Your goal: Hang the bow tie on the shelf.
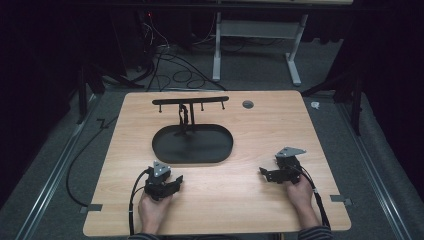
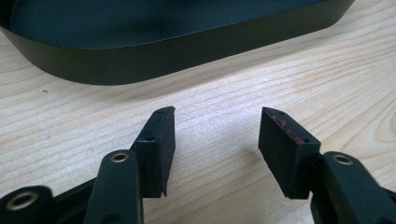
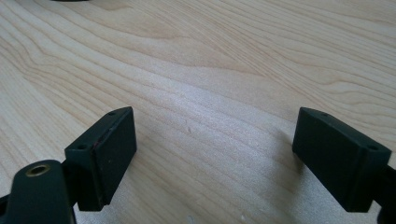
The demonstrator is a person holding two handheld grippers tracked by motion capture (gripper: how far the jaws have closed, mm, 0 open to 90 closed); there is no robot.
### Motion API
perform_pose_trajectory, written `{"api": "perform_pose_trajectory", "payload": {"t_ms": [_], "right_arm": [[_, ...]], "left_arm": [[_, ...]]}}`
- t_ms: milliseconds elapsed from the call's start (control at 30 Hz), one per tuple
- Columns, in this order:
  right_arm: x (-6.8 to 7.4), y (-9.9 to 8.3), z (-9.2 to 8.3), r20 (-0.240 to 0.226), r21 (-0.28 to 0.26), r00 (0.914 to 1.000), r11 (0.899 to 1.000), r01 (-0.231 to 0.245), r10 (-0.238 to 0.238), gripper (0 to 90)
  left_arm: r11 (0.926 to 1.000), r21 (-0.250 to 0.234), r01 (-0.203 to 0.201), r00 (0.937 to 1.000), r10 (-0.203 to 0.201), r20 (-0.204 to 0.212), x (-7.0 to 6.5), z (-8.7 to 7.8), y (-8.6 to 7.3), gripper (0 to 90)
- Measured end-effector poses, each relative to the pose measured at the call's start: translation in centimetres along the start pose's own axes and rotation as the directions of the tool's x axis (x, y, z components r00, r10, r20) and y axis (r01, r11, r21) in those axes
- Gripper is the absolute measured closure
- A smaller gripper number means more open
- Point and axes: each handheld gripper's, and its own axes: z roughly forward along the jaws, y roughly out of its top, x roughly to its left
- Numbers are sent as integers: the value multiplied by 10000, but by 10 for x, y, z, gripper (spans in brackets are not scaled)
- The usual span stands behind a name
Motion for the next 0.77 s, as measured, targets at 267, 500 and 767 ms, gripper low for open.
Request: {"api": "perform_pose_trajectory", "payload": {"t_ms": [267, 500, 767], "right_arm": [[0, 0, 0, 0, -3, 10000, 10000, -3, 3, 144], [0, 0, 0, 9, -39, 10000, 10000, -6, 6, 144], [0, 0, 0, 7, -25, 10000, 10000, -12, 12, 144]], "left_arm": [[9978, -226, -620, 9968, 608, -510, -6, 4, -2, 436], [9984, -168, -537, 9971, 528, -546, -6, 5, -2, 386], [9985, -160, -530, 9972, 521, -532, -6, 5, -2, 375]]}}
